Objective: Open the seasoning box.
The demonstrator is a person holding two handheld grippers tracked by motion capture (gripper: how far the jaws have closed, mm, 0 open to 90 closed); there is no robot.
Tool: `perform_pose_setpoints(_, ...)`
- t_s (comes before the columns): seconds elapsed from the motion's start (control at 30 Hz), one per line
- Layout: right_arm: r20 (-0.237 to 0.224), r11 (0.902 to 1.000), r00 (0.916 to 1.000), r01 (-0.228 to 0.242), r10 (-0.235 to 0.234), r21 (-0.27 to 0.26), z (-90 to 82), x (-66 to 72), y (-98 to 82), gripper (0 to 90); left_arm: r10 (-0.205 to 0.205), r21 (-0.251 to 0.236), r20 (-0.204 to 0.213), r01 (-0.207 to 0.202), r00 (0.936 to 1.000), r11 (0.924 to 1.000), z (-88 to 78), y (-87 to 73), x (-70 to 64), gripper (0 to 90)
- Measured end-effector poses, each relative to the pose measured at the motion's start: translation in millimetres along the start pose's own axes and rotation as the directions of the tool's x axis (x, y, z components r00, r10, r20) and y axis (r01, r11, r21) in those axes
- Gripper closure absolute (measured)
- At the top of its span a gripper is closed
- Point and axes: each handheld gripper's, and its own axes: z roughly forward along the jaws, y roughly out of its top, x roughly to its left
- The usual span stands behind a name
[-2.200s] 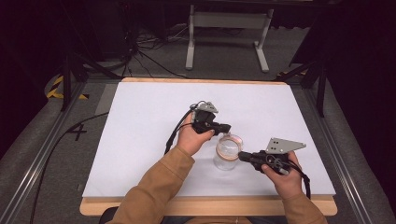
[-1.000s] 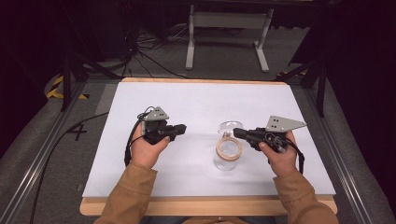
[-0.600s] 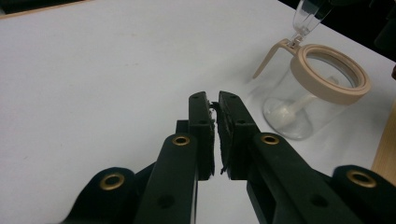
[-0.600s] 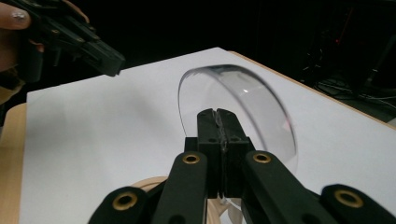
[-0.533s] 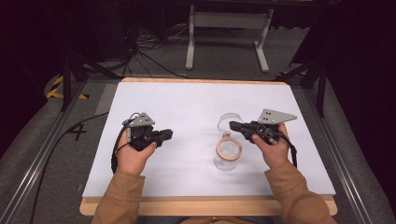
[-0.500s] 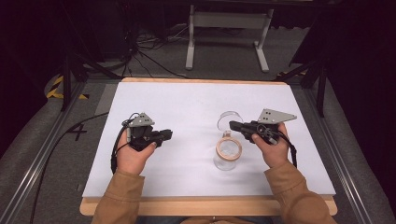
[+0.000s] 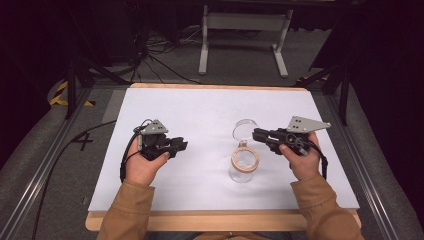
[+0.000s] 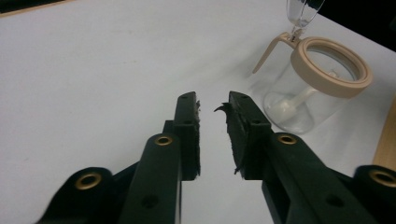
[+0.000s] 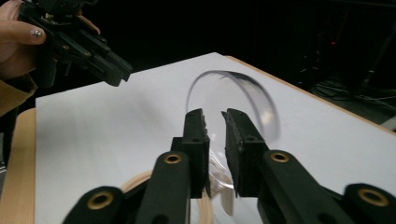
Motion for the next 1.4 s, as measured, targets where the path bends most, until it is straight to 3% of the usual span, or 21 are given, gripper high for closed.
perform_pose_setpoints(0.13,0.023,0.9994,0.9993,-0.029,0.029,-0.019,-21.7,-11.5,-0.2,71.5,0.023,0.006,0.019,-0.023,0.9996,0.9997,1.9,1.6,1.1,67.0)
perform_pose_setpoints(0.3,0.064,0.9982,0.9963,-0.057,0.058,-0.02,-41.9,-25.5,-5.1,66.7,0.018,0.014,0.028,-0.019,0.9994,0.9997,-1.6,1.2,5.6,65.0)
perform_pose_setpoints(0.53,0.111,0.9926,0.9875,-0.116,0.111,0.036,-58.7,-49.7,-15.5,56.9,-0.016,0.014,0.001,0.016,0.9999,0.9998,-10.7,-3.8,17.4,63.5)
perform_pose_setpoints(0.63,0.156,0.9907,0.9822,-0.117,0.104,0.071,-64.0,-58.2,-20.5,53.8,-0.029,0.01,-0.012,0.03,0.9995,0.9995,-14.3,-6.9,24.6,62.8)
perform_pose_setpoints(0.73,0.223,0.9863,0.9714,-0.111,0.082,0.122,-67.0,-67.7,-27.8,49.7,-0.039,0.017,-0.026,0.04,0.9989,0.9991,-15.6,-10.4,31.1,61.2)
perform_pose_setpoints(0.83,0.282,0.979,0.9569,-0.12,0.069,0.165,-68.4,-76.2,-36.9,47.3,-0.064,0.022,-0.044,0.065,0.997,0.9976,-14.6,-15.1,38.3,59.7)
perform_pose_setpoints(0.9,0.284,0.9759,0.9549,-0.14,0.088,0.168,-68.2,-80.4,-42.4,45.6,-0.075,0.039,-0.062,0.078,0.9953,0.9962,-12.8,-19.1,44.4,58.9)
perform_pose_setpoints(1.03,0.292,0.9603,0.9489,-0.186,0.121,0.208,-66.2,-89.0,-56.9,43.0,-0.084,0.056,-0.086,0.089,0.9927,0.9944,-7.8,-25.7,54.8,56.8)
perform_pose_setpoints(1.13,0.3,0.9504,0.9457,-0.201,0.125,0.237,-63.5,-95.0,-68.1,43.0,-0.087,0.073,-0.113,0.095,0.9898,0.9928,-2.7,-30.2,60.9,52.9)
perform_pose_setpoints(1.23,0.311,0.9313,0.9412,-0.226,0.133,0.286,-58.5,-100.4,-80.5,41.4,-0.101,0.097,-0.137,0.115,0.9854,0.9886,5.3,-35.9,65.7,45.8)
perform_pose_setpoints(1.4,0.31,0.9169,0.9395,-0.246,0.146,0.314,-50.8,-103.7,-93.3,40.7,-0.103,0.132,-0.161,0.125,0.9815,0.9833,12.8,-39.8,69.1,42.4)
